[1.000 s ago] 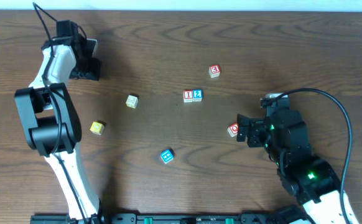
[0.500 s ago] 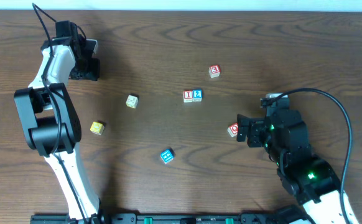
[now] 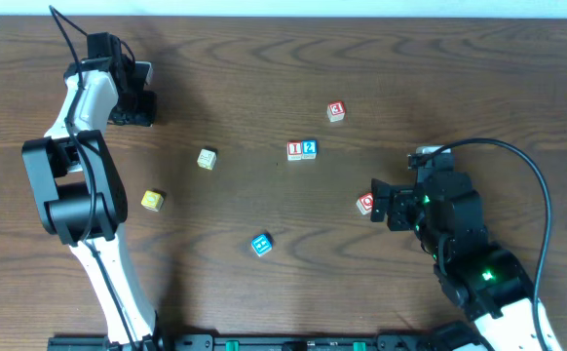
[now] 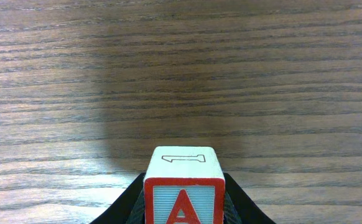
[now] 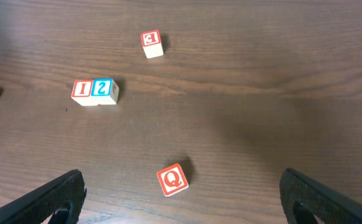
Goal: Spell out Ai2
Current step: 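Lift the 'A' block with the left gripper, then carry the 'A' block right toward the left side of the 'I' block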
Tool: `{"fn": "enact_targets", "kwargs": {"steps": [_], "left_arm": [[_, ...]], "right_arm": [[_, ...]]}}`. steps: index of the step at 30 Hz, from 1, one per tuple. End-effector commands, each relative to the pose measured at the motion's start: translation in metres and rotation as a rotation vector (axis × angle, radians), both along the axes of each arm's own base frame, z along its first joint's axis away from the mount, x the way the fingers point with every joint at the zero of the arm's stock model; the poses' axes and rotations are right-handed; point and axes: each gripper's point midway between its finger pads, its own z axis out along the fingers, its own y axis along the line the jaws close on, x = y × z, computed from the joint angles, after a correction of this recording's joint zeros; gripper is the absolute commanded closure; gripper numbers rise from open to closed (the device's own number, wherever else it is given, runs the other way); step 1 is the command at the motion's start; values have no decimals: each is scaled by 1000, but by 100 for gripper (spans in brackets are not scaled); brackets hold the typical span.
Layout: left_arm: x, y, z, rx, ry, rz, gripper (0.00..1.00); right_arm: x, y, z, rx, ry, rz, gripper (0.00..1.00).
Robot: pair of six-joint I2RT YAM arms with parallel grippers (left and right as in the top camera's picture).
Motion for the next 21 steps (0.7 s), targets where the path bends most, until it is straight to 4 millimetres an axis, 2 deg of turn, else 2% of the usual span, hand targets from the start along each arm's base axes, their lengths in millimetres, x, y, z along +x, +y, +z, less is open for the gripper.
{"fn": "enact_targets", "kwargs": {"steps": [1, 3, 5, 9, 14, 21], "left_arm": [[-1, -10, 1, -53, 4, 24, 77], [2, -14, 5, -78, -6, 36, 83], [3, -16, 8, -88, -9, 40, 94], [7, -25, 19, -85, -23, 24, 94], [18, -44, 47, -51, -84, -21, 94], [25, -84, 85, 48, -162, -74, 94]], "right_arm": [[-1, -2, -2, 8, 6, -15, 1], [-1, -2, -2, 8, 6, -15, 1], [-1, -2, -2, 8, 6, -15, 1], [-1, -2, -2, 8, 6, -15, 1], [-1, -2, -2, 8, 6, -15, 1], [-1, -2, -2, 8, 6, -15, 1]]}}
